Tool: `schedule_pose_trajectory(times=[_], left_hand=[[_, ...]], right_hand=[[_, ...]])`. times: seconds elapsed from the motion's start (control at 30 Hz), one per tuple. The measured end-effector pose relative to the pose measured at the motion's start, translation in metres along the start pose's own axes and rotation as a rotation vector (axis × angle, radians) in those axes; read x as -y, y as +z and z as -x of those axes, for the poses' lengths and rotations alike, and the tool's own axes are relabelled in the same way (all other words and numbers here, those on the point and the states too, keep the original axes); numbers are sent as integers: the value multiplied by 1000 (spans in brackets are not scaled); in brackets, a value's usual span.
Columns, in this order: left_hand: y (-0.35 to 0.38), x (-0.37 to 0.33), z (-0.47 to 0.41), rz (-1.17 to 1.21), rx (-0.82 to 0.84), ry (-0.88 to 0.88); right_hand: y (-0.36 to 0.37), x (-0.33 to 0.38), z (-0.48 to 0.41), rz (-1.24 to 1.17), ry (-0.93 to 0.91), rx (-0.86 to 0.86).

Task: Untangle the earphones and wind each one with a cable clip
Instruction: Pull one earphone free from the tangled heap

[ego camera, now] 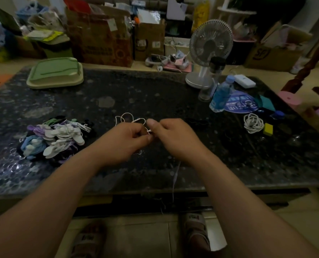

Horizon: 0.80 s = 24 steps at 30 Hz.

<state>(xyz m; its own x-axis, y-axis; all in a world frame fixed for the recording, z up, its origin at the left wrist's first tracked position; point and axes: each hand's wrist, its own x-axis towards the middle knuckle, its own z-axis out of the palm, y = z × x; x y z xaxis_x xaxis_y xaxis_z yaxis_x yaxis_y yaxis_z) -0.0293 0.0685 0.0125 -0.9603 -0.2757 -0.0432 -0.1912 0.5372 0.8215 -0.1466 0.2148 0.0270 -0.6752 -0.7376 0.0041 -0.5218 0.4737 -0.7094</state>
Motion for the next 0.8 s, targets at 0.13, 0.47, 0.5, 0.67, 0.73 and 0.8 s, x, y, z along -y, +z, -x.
schedule_pose_trajectory(times=[0.13, 0.47, 0.5, 0.67, 0.73, 0.8], left_hand=[[-10, 6, 4, 69, 44, -35], [-12, 0, 8, 119, 31, -69], [-13, 0, 10, 136, 52, -87], [-15, 2, 19, 230, 186, -141], [-13, 0, 22, 306, 218, -143], [-10, -3, 25, 442, 246, -138]], right_hand=[[-10, -10, -5, -24, 76, -102], [-13, -6, 2, -190, -7, 215], [-15, -8, 0, -222, 5, 174], [-23, -9, -4, -278, 32, -6], [-23, -8, -6, -288, 37, -37], [-21, -8, -8, -306, 43, -55]])
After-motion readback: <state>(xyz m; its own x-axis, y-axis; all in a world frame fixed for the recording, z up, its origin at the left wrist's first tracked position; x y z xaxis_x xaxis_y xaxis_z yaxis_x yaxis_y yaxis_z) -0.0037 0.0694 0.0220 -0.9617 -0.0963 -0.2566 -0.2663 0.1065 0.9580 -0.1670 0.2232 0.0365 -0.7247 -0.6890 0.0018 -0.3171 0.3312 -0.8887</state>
